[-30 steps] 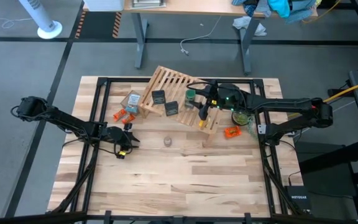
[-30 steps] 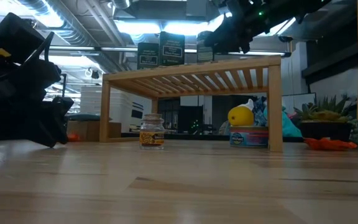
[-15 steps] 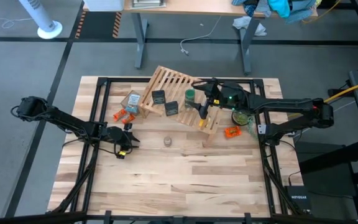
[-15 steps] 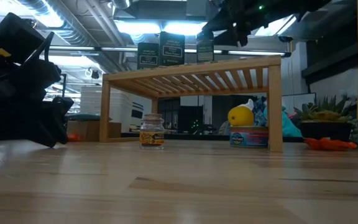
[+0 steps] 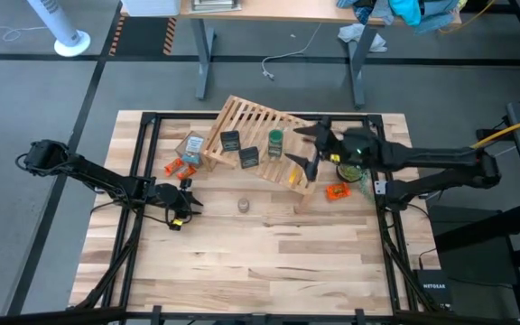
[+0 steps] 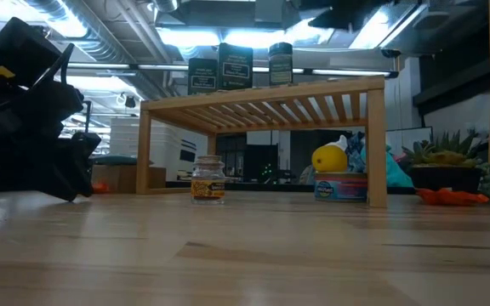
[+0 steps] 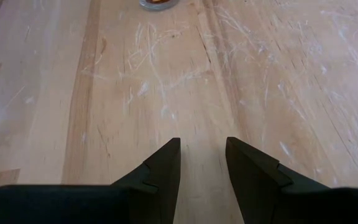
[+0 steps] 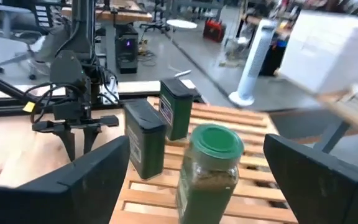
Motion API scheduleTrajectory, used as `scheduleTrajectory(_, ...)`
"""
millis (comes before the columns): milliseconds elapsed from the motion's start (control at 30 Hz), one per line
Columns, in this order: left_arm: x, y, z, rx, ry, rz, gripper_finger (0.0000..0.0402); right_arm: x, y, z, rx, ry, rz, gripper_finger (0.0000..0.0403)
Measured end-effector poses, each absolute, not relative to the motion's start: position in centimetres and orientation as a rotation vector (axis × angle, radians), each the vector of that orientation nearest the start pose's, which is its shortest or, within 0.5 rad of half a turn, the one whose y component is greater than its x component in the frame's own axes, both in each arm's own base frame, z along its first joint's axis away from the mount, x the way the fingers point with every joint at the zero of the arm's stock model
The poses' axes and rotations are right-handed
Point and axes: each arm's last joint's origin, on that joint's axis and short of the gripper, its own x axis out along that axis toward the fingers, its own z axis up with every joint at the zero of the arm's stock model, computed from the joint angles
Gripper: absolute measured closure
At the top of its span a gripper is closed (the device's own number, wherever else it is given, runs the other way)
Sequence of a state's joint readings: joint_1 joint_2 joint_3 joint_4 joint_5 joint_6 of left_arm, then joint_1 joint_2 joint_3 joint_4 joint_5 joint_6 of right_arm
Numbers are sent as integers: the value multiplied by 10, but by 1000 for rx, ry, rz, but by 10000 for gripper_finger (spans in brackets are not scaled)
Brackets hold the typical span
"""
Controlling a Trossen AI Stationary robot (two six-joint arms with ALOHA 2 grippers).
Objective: Shelf spices
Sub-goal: Put the transparent seasoning bottle on the shelf
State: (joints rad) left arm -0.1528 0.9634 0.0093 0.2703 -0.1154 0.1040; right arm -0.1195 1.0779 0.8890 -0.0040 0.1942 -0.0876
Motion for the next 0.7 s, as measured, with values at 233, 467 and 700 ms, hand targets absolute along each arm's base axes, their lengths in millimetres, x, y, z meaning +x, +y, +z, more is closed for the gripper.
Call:
scheduleTrajectory(233, 134, -17, 94, 191, 676, -71, 279, 233, 19, 334, -155, 200, -334, 27)
scheduleTrajectory(467, 134, -17, 94, 191, 676, -71, 279, 236, 82, 318, -140, 220, -304, 27)
scheduleTrajectory(700, 134, -17, 94, 191, 675, -71, 279, 257, 150, 268, -173, 230, -375, 27)
